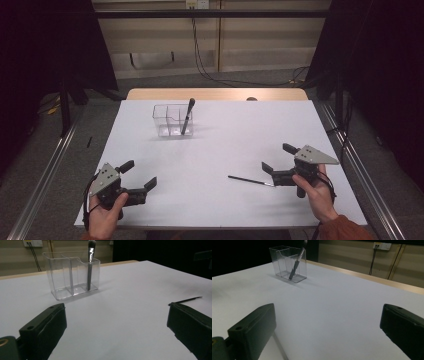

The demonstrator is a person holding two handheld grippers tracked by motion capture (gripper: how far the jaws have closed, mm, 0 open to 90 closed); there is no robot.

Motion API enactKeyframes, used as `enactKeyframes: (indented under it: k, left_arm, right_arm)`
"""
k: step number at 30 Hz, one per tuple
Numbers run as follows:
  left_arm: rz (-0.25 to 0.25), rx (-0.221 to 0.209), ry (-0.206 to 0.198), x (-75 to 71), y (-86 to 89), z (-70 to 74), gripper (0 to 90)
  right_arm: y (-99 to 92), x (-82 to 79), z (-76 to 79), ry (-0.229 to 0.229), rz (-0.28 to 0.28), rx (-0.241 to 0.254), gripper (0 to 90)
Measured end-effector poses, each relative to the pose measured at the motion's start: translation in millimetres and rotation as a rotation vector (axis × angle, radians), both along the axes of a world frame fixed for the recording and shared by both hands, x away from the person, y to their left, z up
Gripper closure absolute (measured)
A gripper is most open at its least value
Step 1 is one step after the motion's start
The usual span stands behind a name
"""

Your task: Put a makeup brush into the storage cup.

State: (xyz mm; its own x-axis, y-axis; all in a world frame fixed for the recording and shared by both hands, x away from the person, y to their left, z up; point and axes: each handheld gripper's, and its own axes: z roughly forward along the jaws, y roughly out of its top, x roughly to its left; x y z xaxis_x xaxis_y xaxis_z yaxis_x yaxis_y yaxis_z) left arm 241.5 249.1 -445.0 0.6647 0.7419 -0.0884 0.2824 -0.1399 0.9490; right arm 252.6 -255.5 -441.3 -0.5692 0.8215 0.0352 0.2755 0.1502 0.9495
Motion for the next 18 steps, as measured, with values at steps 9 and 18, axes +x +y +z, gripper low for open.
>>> enactKeyframes:
  k: [9,18]
  left_arm:
    - [-0.010,0.009,-0.005,-0.3,0.2,0.5,2.6]
    - [-0.028,0.033,-0.002,0.6,-2.3,-0.1,2.6]
  right_arm:
    - [10.1,14.6,5.7,0.025,0.036,-0.038,0.2]
    - [19.9,28.7,13.3,0.133,0.103,-0.157,1.0]
